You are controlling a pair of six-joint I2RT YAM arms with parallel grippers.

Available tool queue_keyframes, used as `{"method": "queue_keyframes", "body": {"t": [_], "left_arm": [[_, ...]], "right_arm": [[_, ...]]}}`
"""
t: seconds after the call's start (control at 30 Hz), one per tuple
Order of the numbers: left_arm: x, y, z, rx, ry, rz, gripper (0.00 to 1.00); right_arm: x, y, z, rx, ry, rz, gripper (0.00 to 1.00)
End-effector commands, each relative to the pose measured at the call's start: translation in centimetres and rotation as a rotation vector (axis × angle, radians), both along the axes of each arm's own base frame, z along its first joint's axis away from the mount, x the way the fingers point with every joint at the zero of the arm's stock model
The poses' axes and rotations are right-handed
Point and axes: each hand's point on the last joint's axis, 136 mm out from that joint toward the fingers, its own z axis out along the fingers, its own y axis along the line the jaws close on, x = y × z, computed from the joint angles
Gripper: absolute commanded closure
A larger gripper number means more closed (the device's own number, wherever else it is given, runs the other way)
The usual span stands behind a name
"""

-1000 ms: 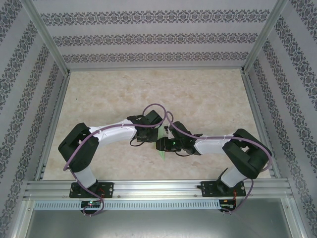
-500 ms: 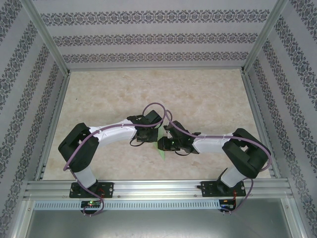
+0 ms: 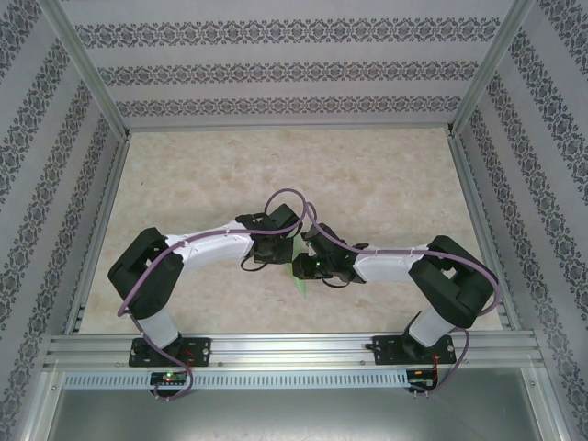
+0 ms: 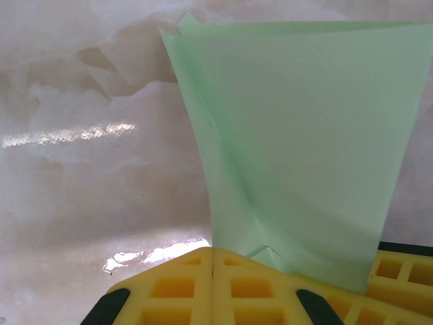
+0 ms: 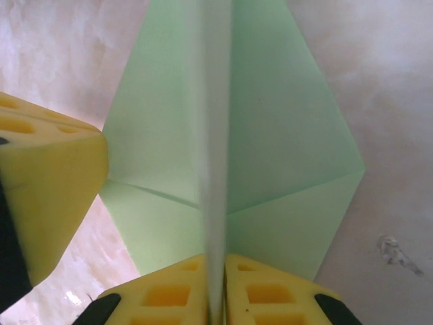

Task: Fold a paper plane with a square sheet of paper (pick it up from the middle)
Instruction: Pick up the paper plane from the center of the table, then place the paper plane at the center of the table.

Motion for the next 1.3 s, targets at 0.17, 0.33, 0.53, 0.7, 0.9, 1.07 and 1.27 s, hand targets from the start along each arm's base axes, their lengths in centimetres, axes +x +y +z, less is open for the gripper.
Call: {"method": "queue_keyframes", "body": {"t": [0.17, 0.33, 0.53, 0.7, 0.9, 1.07, 1.27], "left_arm": [[0.2, -0.7, 1.2, -0.043, -0.044, -0.008, 0.89], [0.4, -1.3, 3.0, -0.097, -0.075, -0.011, 0.84], [1.3, -0.6, 6.7, -0.154, -0.167, 0.003, 0.60], [2.5, 1.6, 9.4, -0.187, -0.247, 0.053, 0.56], [3.1, 5.0, 10.2, -0.179, -0.318, 0.139, 0.56], [2.9, 7.2, 10.7, -0.206, -0.365, 0.204, 0.56], [2.4, 9.4, 10.6, -0.188, -0.385, 0.256, 0.57]], "right_arm": [[0.3, 0.5, -0.1, -0.034, -0.020, 0.023, 0.93], [0.5, 0.1, 1.2, -0.049, -0.043, 0.013, 0.98], [1.5, -2.7, 3.2, -0.214, -0.103, -0.032, 0.98], [3.1, -5.6, 5.3, -0.346, -0.161, -0.123, 0.98], [5.8, -7.1, 7.2, -0.402, -0.183, -0.190, 0.97], [7.8, -6.5, 7.4, -0.453, -0.173, -0.177, 0.97], [9.5, -5.1, 6.2, -0.531, -0.133, -0.130, 0.96]]}}
